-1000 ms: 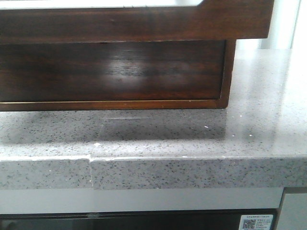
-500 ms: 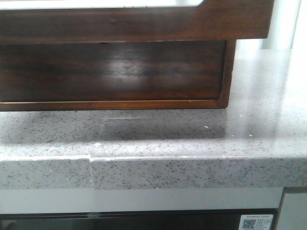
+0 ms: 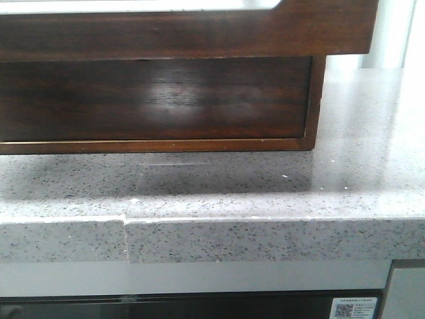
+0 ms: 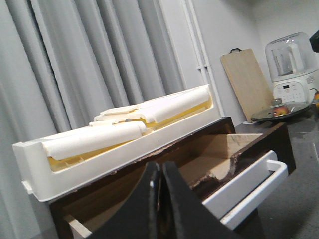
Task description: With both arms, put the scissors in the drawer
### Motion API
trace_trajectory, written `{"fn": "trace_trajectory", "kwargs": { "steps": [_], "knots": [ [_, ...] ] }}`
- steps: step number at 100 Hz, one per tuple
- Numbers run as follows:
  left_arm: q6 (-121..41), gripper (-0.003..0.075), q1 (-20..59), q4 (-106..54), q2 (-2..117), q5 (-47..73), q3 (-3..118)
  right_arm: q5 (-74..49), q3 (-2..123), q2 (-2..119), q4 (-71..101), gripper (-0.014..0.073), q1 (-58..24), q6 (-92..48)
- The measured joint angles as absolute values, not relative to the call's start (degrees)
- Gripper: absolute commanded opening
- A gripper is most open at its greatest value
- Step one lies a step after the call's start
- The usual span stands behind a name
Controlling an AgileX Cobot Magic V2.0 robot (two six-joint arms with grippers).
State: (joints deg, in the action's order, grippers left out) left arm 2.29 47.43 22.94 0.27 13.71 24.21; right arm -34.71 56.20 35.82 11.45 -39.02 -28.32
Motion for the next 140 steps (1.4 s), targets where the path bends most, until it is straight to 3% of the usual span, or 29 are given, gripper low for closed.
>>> {"fn": "trace_trajectory", "kwargs": {
  "steps": [36,60,140],
  "knots": [
    [2.3,-0.0022,47.4,11.9,-0.2,11.1,12.2,-24.8,32.5,19.1,11.5,-0.0058,-39.0,-28.0],
    [2.4,-0.0022,47.4,10.4,-0.2,10.9,8.5,-22.4,20.8,15.2,14.0,-0.0062,-39.0,-28.0],
    [2.4,-0.0022,47.4,10.3,-0.2,10.9,7.7,-22.6,17.0,15.2,14.8,-0.0062,-39.0,-28.0]
  ]
}}
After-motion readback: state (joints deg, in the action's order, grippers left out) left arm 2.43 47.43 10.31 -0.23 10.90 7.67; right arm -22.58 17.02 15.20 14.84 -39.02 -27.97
